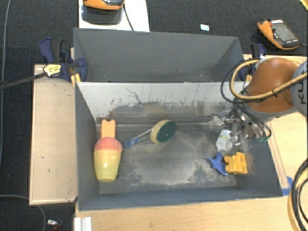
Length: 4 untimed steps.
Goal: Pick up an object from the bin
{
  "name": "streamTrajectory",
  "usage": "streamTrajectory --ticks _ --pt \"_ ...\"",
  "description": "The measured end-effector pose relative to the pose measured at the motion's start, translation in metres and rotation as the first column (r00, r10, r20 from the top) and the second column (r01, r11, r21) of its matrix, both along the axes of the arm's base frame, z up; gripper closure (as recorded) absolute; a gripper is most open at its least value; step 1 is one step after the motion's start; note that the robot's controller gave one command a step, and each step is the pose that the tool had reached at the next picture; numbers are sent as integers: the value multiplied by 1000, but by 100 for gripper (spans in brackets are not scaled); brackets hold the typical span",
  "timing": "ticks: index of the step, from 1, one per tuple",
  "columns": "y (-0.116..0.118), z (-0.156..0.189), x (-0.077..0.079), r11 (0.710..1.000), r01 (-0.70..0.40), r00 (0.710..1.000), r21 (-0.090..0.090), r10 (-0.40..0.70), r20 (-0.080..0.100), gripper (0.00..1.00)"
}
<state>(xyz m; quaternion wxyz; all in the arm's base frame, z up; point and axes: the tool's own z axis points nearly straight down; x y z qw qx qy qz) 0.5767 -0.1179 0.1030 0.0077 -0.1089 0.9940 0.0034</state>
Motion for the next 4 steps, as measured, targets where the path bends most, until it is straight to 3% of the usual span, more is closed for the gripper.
streamTrajectory --ticks 1,2,3,4 --pt "-2 33 -10 1000 18 1000 -7 -18 0 0" --pt "-2 30 -6 981 196 981 -3 -196 2 0" --pt "-16 78 -12 966 257 966 -2 -257 3 0" --pt "0 16 -17 950 312 950 0 -312 2 0"
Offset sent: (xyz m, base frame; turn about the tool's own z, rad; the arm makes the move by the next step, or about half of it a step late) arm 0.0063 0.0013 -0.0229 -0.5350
